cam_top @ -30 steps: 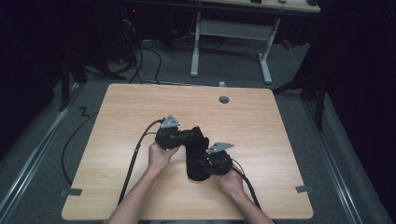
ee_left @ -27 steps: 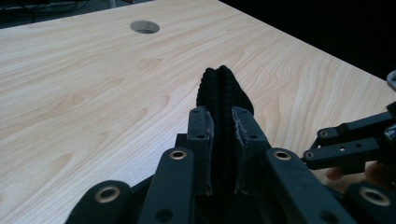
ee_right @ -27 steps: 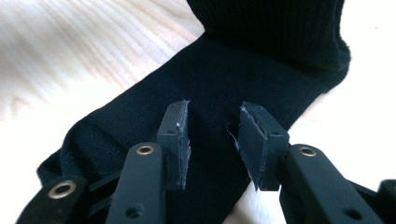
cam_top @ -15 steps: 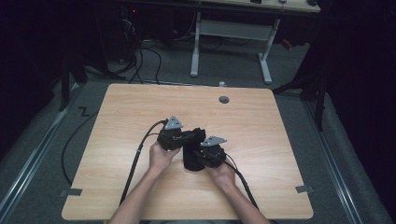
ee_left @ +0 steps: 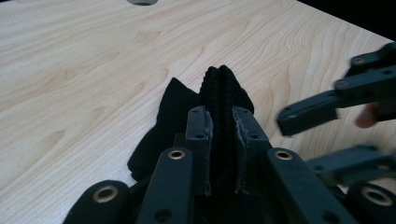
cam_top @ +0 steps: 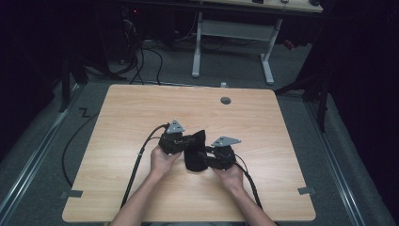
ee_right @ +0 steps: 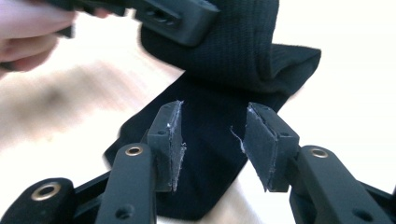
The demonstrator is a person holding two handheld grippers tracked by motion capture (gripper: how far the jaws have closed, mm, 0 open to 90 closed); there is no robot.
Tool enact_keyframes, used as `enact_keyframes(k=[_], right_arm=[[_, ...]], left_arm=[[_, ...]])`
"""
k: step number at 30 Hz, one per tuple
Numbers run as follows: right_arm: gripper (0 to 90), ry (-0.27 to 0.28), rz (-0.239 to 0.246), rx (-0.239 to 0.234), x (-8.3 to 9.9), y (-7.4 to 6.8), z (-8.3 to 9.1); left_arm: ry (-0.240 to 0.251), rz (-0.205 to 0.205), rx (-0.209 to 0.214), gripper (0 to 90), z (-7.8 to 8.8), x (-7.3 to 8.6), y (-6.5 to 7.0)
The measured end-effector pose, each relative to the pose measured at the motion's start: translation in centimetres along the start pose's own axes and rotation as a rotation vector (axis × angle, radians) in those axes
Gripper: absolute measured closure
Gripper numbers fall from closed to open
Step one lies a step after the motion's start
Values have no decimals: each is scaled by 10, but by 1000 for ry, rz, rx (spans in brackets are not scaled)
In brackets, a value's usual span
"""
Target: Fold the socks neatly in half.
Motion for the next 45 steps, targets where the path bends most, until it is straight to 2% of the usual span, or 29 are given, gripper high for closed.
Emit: enact_keyframes(k=[2,5,9,15,22,23,28,30,38,41,45], right_arm=[[566,-19,8,-14,6,-1,5],[567,-55,17,-24,15,-3,2],[573,-98,31,-2,24,-2,-8],[576,-84,69,30,26,-4,-13],[576,-71,79,47,26,-5,-15],[576,-70,79,50,26,-5,-15],[577,-66,82,51,26,-5,-15],[577,-66,81,52,26,-5,-16],[576,-66,80,51,26,-5,-16],[576,-66,81,50,26,-5,-16],[575,-69,81,51,25,-6,-16]], left_arm=[[-1,5,2,787,0,2,1],[-4,5,2,786,-1,3,3],[-7,-9,2,786,-1,2,6],[-24,-16,-1,785,-3,6,11],[-24,-12,-2,780,-2,8,16],[-34,-29,-9,779,-3,8,18],[-77,-25,0,763,-10,15,18],[-79,-23,1,753,-12,17,20],[-77,-16,2,643,-10,19,22],[-58,-13,5,562,-6,17,24],[-25,-3,12,514,1,11,25]])
Point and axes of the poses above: each handheld gripper's, and its own axes: z roughly backward along the jaws, x roughly out of its underside, y roughly to its right, the point moved 6 cm from there along -z, roughly forward along the jaws, and after that the axes turned 15 degrees about -z, right-handed, at the moved point
